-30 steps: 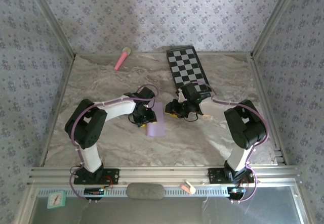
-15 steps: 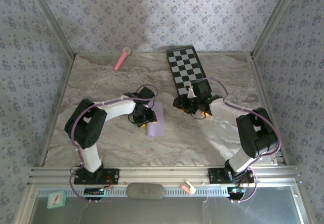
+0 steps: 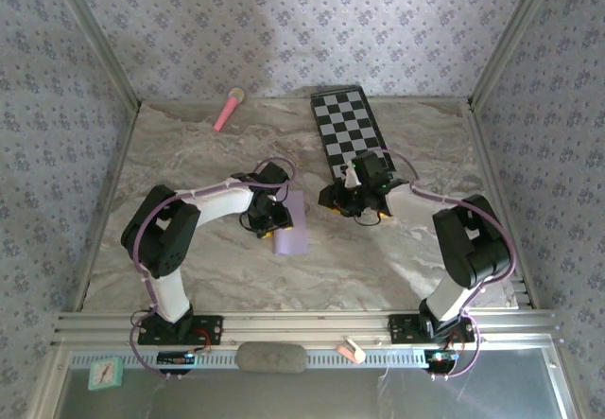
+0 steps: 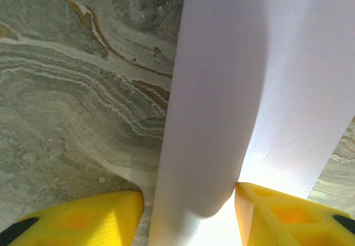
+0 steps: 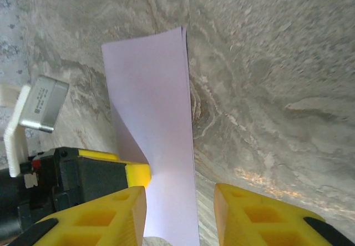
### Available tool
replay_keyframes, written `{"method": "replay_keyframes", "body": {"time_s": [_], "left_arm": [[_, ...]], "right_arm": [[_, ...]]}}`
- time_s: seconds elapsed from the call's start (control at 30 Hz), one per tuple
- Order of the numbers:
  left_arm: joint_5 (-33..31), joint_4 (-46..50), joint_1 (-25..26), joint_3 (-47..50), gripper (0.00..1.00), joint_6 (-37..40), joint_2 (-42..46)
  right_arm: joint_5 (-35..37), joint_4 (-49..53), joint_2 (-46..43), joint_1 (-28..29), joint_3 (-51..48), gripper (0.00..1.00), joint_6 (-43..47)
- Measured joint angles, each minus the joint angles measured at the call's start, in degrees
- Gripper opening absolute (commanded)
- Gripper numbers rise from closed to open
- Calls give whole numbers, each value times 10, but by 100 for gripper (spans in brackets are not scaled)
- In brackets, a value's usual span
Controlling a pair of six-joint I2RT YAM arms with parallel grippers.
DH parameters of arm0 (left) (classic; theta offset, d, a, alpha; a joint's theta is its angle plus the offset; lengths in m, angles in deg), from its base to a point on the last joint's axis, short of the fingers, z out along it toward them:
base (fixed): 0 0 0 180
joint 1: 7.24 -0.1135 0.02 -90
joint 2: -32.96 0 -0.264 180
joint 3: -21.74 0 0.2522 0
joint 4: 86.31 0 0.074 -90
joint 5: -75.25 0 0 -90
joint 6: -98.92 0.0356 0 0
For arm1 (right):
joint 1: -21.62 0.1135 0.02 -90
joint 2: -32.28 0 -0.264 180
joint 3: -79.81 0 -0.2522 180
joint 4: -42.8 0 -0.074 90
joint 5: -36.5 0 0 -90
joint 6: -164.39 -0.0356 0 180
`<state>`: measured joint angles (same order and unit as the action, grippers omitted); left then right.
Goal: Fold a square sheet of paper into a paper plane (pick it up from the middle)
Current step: Hold the square sheet of paper at the center of the table.
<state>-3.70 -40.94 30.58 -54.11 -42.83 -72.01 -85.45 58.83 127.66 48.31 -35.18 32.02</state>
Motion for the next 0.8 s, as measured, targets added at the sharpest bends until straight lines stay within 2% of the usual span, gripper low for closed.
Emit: {"method": "replay_keyframes", "body": {"time_s": [0.3, 0.8], "left_arm": [[2, 1, -2, 0, 52, 1, -2], [3, 1, -2, 0, 52, 5, -4]], "right_arm": [[-26, -15, 47, 38, 11, 36, 0], [-44, -29, 102, 57, 44, 32, -1]]}}
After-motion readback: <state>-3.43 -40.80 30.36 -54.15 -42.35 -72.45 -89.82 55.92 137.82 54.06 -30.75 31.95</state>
